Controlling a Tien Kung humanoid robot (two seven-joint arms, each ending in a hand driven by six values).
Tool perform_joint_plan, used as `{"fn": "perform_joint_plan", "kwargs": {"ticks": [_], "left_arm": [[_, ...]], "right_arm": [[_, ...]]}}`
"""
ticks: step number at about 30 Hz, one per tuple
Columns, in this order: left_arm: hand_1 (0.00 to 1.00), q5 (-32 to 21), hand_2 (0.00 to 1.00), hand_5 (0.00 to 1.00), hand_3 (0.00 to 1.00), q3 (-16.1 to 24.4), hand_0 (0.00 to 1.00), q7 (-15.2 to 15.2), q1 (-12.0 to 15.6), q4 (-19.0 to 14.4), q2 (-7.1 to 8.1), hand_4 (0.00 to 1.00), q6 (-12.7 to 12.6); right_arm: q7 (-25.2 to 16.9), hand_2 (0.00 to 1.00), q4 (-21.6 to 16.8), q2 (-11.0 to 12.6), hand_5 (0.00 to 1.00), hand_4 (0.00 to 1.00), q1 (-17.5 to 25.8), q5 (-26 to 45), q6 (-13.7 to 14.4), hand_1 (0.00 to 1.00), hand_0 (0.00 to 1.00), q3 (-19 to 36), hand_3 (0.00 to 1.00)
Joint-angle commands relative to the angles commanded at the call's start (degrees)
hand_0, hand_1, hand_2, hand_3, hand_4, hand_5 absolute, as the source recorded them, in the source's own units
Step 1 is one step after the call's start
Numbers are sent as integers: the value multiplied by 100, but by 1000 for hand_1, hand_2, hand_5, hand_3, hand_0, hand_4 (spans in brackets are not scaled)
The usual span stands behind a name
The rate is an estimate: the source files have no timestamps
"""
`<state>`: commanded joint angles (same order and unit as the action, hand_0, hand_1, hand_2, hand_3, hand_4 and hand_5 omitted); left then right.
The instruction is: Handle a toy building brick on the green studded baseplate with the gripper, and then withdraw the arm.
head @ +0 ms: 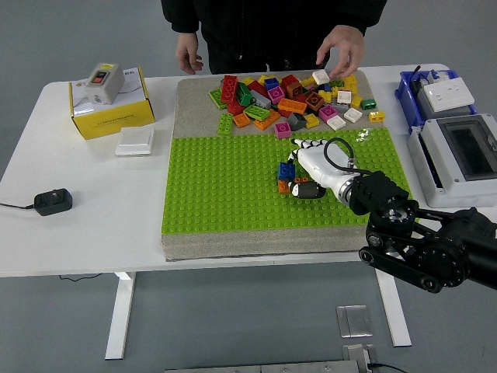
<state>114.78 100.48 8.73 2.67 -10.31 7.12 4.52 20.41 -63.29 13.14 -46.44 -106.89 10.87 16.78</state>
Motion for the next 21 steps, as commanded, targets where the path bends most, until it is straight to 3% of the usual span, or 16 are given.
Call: {"fn": "perform_joint_plan", "kwargs": {"ticks": [8, 21], "left_arm": [[668, -12, 657, 492, 766, -17, 682, -1, -6, 0, 15, 431, 1], [668, -23, 656, 495, 763, -19, 682, -4, -13, 0, 25, 431, 2]], "right_arm": [[37, 998, 142, -103, 449, 530, -96, -30, -103, 998, 944, -229, 613], [-5, 998, 291, -27, 462, 544, -131, -128, -121, 998, 943, -347, 624]]}}
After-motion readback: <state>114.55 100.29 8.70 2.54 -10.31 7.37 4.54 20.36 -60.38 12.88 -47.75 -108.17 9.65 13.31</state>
